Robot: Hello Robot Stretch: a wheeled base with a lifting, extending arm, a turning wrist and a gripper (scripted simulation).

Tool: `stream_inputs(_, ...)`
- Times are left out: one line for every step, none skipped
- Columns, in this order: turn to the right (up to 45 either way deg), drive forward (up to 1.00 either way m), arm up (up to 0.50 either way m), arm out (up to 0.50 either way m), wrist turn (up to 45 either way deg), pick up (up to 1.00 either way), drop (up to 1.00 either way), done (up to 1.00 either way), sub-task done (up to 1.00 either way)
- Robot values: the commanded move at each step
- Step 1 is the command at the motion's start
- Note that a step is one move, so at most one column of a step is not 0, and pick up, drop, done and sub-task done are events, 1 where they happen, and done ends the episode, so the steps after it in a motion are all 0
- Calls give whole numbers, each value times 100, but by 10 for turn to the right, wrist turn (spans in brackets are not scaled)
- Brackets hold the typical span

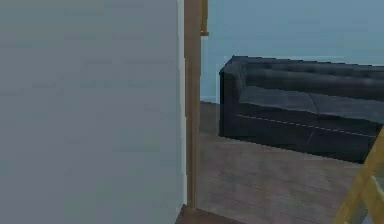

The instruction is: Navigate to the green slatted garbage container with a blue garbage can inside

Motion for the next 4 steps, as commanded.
stream_inputs(120,0,0,0,0,0,0,0,0)
stream_inputs(0,100,0,0,0,0,0,0,0)
stream_inputs(30,0,0,0,0,0,0,0,0)
stream_inputs(0,20,0,0,0,0,0,0,0)
